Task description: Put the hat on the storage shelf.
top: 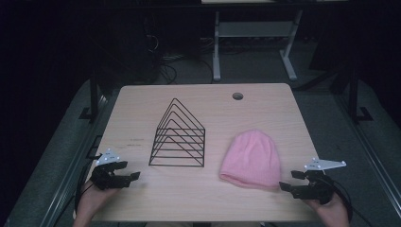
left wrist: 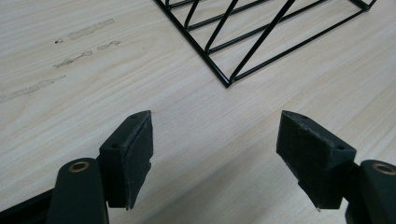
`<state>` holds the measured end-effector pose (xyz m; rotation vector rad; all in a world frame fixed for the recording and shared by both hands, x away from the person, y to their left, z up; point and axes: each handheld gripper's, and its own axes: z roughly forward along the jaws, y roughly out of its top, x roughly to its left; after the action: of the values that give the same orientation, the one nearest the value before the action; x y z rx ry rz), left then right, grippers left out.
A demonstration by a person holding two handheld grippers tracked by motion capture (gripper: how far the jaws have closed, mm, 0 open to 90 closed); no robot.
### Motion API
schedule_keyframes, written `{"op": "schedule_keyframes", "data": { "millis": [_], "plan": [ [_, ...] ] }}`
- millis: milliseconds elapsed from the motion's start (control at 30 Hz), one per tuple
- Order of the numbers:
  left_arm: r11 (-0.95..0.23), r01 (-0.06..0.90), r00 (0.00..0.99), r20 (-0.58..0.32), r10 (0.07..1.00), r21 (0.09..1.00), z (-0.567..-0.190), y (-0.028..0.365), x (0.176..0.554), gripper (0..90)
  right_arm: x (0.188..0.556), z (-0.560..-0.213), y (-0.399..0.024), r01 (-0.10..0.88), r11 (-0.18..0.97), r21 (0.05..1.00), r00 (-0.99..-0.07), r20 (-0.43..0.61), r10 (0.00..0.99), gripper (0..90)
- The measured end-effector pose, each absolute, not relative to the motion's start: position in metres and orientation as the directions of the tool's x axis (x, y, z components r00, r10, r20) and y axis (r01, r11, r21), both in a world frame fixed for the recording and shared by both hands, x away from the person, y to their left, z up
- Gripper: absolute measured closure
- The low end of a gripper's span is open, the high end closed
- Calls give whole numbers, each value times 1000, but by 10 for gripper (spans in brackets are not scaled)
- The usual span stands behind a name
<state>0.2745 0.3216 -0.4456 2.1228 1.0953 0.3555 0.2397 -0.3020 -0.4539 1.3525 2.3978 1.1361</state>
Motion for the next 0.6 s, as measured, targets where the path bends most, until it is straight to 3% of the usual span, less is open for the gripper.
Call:
{"op": "schedule_keyframes", "data": {
  "millis": [600],
  "plan": [
    [-387, 596, 613, -86, 786, 703, -446, 324, 272, 272, 241, -447, -294, 654, 311, 690, -585, 199, 787, 244]
  ]
}}
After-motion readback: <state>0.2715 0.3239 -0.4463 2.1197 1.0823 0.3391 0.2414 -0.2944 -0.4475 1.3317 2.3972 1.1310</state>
